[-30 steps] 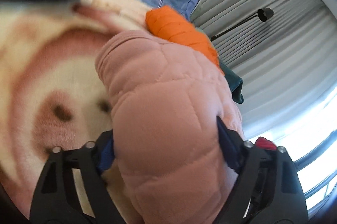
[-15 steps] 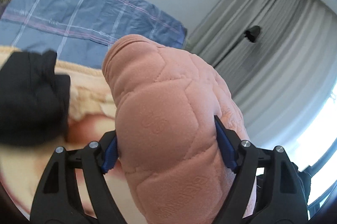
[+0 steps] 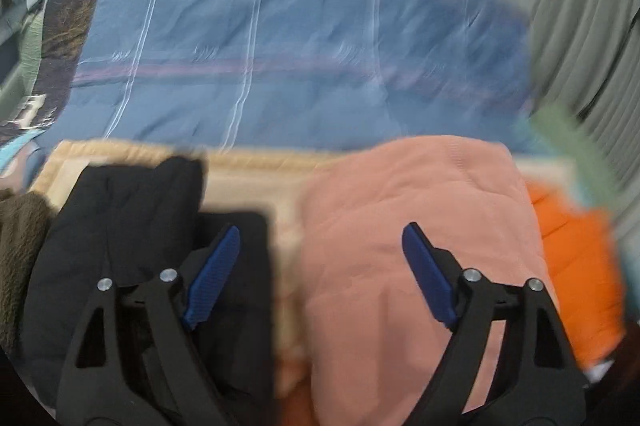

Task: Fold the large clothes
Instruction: 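Lift the folded pink jacket with both tools and set it beside the orange jacket, then release the pink jacket and pull both tools back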

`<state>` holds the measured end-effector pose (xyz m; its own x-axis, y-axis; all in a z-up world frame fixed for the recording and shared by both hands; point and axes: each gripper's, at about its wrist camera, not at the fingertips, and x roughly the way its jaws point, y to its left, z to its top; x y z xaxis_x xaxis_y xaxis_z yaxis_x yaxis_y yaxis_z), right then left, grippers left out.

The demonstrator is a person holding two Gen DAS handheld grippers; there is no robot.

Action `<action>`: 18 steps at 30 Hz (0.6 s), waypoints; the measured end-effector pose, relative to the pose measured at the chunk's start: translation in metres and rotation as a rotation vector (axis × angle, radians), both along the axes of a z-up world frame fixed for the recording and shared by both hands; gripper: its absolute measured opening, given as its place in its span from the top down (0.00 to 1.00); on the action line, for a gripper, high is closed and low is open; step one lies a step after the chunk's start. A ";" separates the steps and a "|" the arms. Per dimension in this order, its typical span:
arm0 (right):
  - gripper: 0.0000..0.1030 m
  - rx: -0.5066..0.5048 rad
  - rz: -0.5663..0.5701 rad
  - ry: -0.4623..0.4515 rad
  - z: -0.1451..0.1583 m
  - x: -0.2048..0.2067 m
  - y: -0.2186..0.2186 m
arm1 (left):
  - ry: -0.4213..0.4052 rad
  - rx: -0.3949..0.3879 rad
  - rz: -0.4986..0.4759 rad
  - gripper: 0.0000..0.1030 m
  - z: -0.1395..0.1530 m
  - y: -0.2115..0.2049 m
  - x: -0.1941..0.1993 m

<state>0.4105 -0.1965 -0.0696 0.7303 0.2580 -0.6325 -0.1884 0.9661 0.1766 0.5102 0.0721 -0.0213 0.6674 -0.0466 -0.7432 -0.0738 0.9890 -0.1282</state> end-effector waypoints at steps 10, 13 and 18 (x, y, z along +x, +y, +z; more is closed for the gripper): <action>0.28 -0.016 -0.079 -0.044 0.034 -0.040 -0.011 | -0.088 0.047 -0.115 0.20 -0.015 0.001 -0.058; 0.27 -0.039 -0.063 -0.104 0.056 -0.085 -0.015 | -0.147 0.086 -0.176 0.13 0.004 -0.013 -0.094; 0.20 -0.084 -0.063 -0.145 0.083 -0.149 -0.024 | -0.218 0.134 -0.285 0.07 0.025 -0.049 -0.167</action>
